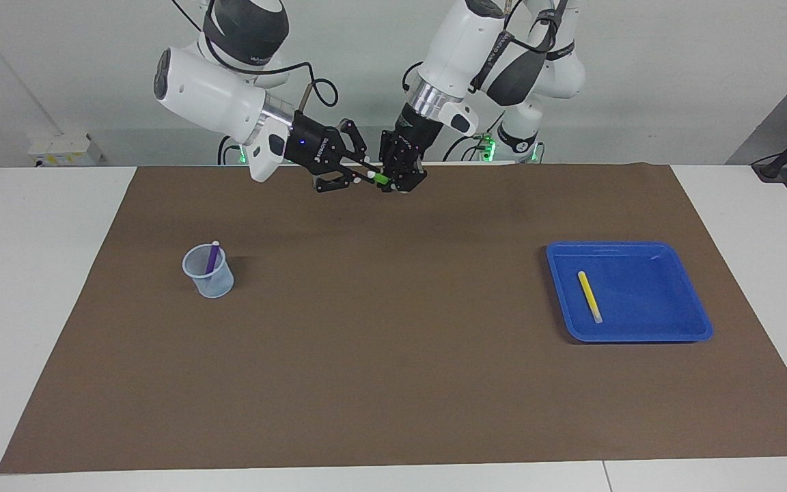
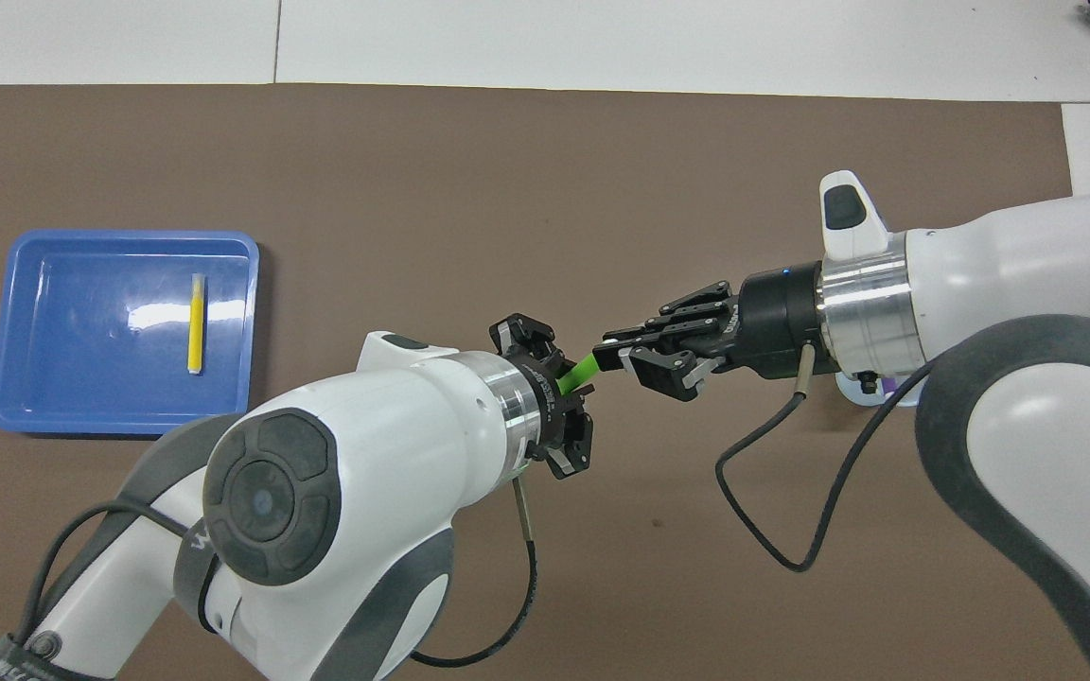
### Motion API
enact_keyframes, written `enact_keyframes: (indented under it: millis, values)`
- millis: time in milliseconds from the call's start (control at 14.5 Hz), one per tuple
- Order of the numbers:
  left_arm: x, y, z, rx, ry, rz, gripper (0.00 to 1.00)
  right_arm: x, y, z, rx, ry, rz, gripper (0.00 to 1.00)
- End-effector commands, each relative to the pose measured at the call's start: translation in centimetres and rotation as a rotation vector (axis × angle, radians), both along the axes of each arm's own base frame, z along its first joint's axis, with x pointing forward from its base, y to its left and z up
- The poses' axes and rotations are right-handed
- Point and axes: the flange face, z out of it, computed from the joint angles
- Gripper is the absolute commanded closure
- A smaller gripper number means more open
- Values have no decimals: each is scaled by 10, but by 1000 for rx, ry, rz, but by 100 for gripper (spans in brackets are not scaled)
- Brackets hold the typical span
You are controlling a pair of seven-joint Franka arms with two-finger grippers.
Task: Right arm passes pens to left for tray arrangement
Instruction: 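Close the left gripper on the green pen's free end, then open the right gripper and carry the green pen toward the blue tray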
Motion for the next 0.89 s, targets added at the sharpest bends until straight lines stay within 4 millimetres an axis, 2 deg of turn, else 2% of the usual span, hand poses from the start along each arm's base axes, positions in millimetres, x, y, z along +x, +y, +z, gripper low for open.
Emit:
enact_keyframes:
  millis: [0, 138, 206, 275, 344, 413, 481, 825]
  values:
    - [-12, -4, 3, 45, 4, -42, 100, 11, -3, 2, 19, -34, -37, 100]
    - [-11, -5, 6, 51, -8, -45, 100, 15, -5, 3, 12, -41, -80, 100]
    - [-10, -6, 8, 51, -14, -46, 100, 15, -4, 3, 9, -42, -79, 95]
    - [-10, -6, 9, 51, -14, -46, 100, 15, -4, 2, 0, -54, -71, 65]
    - [-10, -6, 9, 52, -15, -47, 100, 16, -5, 5, -25, -71, -60, 29]
    - [-10, -6, 8, 53, -13, -47, 100, 19, -7, 3, -61, -87, -46, 6]
    - [-10, -6, 8, 52, -15, -46, 100, 19, -7, 4, -88, -101, -31, 3]
    - [-8, -1, 6, 79, -38, -73, 100, 20, -10, 1, -135, -111, -16, 0]
